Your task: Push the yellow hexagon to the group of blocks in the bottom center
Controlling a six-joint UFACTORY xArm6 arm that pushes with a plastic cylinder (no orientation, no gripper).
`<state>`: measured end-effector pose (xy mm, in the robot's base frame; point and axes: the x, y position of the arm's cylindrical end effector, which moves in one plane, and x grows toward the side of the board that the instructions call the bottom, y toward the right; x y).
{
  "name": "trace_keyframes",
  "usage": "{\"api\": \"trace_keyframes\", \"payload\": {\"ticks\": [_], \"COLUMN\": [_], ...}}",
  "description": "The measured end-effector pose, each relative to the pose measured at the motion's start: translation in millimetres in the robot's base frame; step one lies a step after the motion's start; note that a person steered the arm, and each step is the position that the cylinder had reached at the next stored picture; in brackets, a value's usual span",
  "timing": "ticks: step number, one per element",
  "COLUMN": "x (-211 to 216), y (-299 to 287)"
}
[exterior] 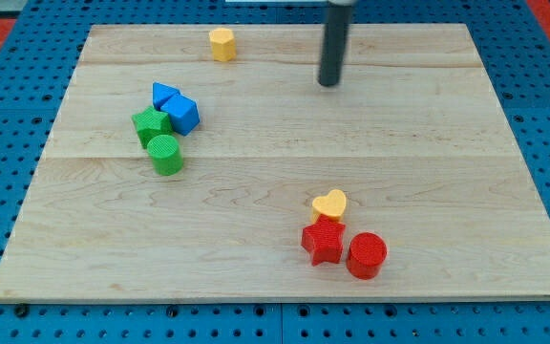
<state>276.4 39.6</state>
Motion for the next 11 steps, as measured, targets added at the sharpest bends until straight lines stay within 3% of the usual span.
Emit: {"api": "trace_keyframes", "payload": {"ticks": [1,2,3,4,5,6,7,8,9,10,11], "x": [-56.0,-76.2,-54.5,1.8,0.6,36.4,23.1,38.9,98.3,133.7,91.2], "y": [-95.1,-172.1,-217.9,-207.5,-275.8,-222.4,-139.1,-14.0,70.2,63.2,57.0]}}
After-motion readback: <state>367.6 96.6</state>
